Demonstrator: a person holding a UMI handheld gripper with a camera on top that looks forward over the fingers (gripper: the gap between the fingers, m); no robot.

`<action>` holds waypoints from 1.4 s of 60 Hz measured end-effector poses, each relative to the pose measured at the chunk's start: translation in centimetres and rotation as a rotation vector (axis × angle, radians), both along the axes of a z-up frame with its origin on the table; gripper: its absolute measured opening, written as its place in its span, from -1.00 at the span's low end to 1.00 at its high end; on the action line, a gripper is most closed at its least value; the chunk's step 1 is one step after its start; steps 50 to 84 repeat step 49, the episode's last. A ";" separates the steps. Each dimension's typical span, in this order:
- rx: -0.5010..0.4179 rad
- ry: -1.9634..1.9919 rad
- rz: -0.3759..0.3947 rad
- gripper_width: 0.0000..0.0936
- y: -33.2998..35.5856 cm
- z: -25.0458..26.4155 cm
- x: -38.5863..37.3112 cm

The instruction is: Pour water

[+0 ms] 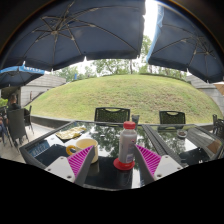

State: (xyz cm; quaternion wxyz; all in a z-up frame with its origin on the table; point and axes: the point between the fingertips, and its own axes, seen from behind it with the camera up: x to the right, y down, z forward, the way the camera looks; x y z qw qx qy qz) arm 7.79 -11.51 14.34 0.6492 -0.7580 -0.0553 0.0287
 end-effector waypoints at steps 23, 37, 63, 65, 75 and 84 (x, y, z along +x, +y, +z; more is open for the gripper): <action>0.074 -0.059 0.106 0.73 -14.2 1.1 -8.6; 0.056 -0.134 0.097 0.70 -15.7 -1.0 -9.1; 0.051 -0.120 0.054 0.71 -14.7 -1.6 -8.6; 0.051 -0.120 0.054 0.71 -14.7 -1.6 -8.6; 0.051 -0.120 0.054 0.71 -14.7 -1.6 -8.6; 0.051 -0.120 0.054 0.71 -14.7 -1.6 -8.6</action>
